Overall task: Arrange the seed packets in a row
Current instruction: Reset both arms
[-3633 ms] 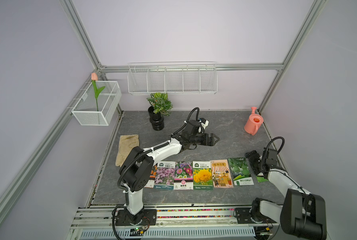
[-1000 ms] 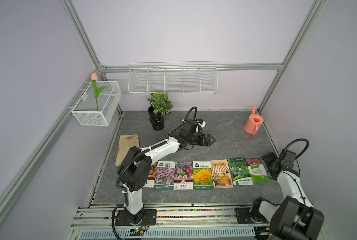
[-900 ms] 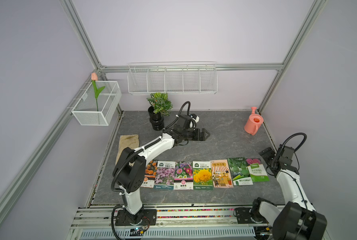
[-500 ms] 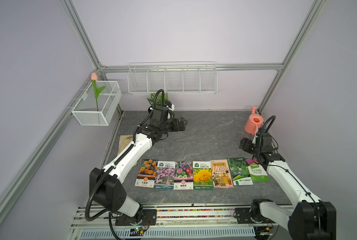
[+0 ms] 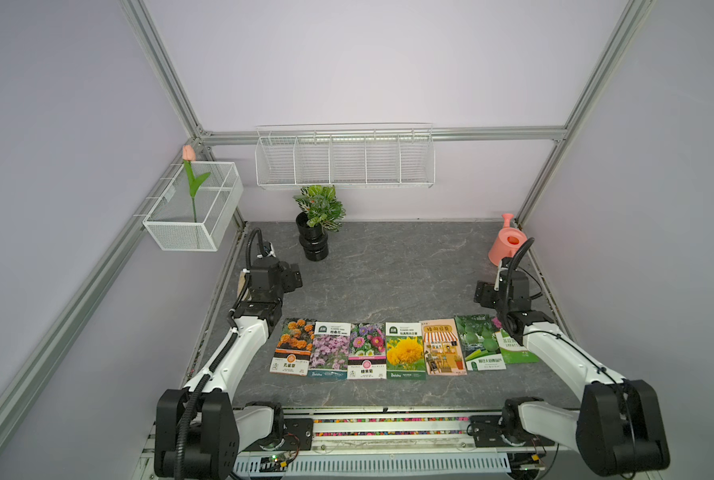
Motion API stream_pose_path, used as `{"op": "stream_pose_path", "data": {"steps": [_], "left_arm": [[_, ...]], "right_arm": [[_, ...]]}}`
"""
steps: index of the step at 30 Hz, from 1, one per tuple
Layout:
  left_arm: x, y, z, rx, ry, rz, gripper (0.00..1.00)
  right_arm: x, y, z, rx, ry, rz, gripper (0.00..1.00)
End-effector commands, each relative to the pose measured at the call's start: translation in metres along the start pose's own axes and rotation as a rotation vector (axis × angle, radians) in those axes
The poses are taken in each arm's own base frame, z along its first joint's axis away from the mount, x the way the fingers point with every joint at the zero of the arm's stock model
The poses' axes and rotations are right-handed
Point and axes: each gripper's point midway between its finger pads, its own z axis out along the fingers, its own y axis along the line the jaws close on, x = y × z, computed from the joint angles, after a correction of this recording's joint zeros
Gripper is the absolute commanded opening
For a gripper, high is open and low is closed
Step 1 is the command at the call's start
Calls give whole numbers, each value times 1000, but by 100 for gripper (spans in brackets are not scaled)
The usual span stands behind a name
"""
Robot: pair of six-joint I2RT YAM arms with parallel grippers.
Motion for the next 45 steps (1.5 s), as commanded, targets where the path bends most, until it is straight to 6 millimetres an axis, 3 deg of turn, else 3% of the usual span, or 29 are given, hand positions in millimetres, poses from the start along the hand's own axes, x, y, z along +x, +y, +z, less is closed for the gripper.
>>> {"op": "stream_pose_path", "data": {"steps": [1,5,9,11,14,18,24,45], "left_arm": [[0,10,16,-31,-91,25,100],[28,32,34,-86,-116,-42,100],[33,27,39,-32,-144,-65,100],[37,30,40,-41,-170,-81,100],[49,26,41,-17,-233,-71,99],[49,26,43,-27,-183,-64,100],[49,19,44,-17,-185,-22,99],[49,20,44,-21,-176,-30,99]], "right_arm": [[-12,-10,8,61,-124,-63,89],[-3,-15,23,31,-145,-37,88],[-3,-20,28,-22,-200,18,89],[-12,-17,24,-52,-296,14,88],[-8,-4,30,-117,-305,-23,88],[-3,-5,36,-116,-309,-14,88],[6,14,46,-171,-284,-88,88],[7,18,38,-117,-335,-136,88]]}}
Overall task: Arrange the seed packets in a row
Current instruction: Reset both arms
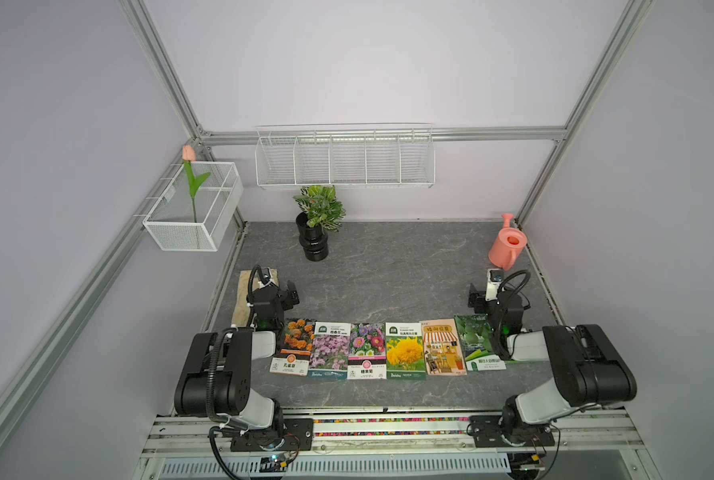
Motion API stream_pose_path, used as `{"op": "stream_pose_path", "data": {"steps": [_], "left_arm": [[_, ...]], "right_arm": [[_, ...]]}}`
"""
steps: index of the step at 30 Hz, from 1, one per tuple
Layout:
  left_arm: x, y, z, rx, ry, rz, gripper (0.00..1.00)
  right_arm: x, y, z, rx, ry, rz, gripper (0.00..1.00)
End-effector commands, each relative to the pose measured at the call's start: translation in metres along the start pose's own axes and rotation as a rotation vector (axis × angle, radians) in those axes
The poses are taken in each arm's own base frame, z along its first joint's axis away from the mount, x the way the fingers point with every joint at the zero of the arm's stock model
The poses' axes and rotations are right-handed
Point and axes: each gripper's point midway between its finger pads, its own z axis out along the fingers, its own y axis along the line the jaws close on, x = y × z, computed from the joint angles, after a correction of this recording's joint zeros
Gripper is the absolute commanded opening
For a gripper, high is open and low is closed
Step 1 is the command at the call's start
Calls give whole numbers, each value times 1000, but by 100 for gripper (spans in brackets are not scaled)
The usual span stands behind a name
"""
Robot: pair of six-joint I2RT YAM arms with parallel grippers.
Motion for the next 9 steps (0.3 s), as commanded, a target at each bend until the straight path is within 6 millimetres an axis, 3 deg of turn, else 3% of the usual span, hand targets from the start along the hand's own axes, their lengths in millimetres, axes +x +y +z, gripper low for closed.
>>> {"op": "stream_pose_path", "data": {"steps": [1,9], "left_arm": [[-17,-2,1,0,-43,1,99],[-17,-2,1,0,-42,2,99]], "right_arm": [[-4,0,2,6,-15,-17,88],[-5,-1,0,5,-22,-15,88]]}}
